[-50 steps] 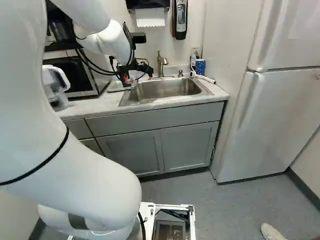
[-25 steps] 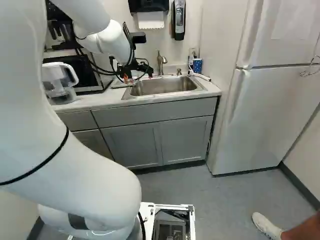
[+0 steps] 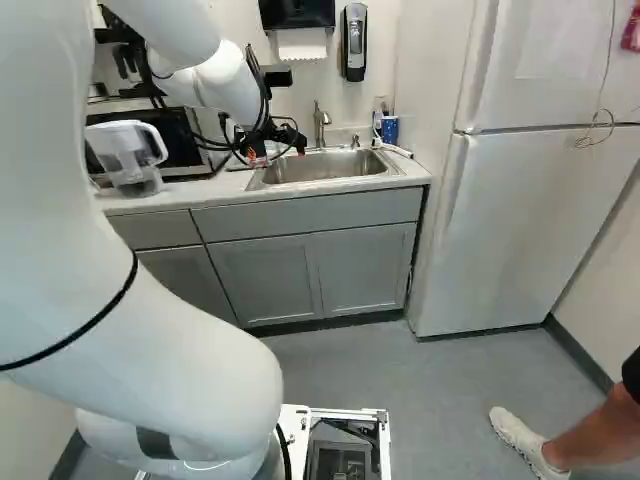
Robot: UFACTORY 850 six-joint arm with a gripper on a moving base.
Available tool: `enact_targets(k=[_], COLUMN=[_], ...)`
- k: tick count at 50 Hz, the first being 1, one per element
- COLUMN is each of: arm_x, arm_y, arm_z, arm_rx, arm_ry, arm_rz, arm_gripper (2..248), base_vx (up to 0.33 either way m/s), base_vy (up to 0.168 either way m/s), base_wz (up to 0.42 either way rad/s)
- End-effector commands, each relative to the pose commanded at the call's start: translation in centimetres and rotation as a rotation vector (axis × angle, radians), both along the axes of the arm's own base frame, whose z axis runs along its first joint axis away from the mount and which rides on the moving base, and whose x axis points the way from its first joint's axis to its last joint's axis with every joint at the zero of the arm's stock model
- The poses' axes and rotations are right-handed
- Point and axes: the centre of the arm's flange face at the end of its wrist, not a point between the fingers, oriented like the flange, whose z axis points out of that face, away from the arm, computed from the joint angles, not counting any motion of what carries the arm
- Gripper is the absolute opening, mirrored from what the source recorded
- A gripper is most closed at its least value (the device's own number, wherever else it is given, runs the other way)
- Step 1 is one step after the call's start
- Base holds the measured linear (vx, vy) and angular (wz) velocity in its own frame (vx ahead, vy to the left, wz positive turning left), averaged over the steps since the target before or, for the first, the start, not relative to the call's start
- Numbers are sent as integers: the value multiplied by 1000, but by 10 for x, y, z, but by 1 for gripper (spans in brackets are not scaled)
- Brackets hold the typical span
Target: Rinse the cup and place it in the tray
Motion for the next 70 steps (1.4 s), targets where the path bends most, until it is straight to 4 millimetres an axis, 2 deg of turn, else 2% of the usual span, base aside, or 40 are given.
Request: enact_targets(k=[15,45,70], arm_x=[0,0,-5], arm_y=[0,0,-3], arm_z=[0,-1,-16], arm_rx=[0,0,-3], arm_ry=[0,-1,-19], arm_rz=[0,0,-9], arm_gripper=[247,247,247], base_vx=[-112,0,0], base_vy=[-38,0,0], base_wz=[8,0,0])
